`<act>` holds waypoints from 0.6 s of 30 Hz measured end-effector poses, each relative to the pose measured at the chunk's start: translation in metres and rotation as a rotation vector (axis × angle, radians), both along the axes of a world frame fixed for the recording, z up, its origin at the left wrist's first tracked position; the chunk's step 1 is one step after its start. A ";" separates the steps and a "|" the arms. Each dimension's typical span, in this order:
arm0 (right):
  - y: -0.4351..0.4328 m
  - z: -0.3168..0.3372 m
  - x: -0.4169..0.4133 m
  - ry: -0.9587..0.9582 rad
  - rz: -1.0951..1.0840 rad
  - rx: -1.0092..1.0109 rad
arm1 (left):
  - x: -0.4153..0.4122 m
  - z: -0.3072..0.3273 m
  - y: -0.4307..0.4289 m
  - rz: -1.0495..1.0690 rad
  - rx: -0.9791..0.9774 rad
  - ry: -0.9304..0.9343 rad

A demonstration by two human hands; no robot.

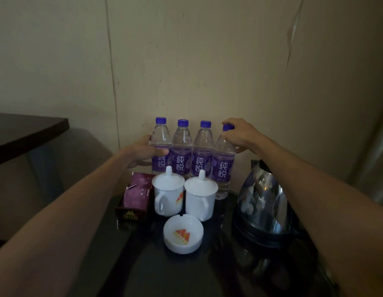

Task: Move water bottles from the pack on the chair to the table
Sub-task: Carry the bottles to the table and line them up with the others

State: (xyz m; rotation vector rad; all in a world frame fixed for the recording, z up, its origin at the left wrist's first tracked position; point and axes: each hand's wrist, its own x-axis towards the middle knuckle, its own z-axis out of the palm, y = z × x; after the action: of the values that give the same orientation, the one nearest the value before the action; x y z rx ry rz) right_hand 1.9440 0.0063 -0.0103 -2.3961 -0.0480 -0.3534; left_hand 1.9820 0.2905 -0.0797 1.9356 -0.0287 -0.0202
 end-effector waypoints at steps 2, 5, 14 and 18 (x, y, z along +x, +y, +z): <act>-0.001 0.000 -0.002 0.041 -0.007 0.011 | -0.003 -0.006 -0.002 -0.035 0.043 0.008; -0.004 -0.004 -0.005 0.172 0.013 0.067 | -0.005 -0.017 -0.005 -0.003 0.096 -0.051; -0.005 -0.013 -0.007 0.217 0.006 0.015 | -0.008 -0.015 -0.001 -0.030 0.164 -0.063; -0.002 -0.004 -0.004 0.267 0.017 0.026 | -0.016 -0.010 0.004 -0.063 0.193 -0.062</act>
State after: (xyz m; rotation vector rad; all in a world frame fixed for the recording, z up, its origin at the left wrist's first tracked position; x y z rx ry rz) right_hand 1.9402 0.0047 -0.0141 -2.3946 0.0575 -0.0237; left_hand 1.9660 0.2945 -0.0901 2.1271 -0.1332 -0.0043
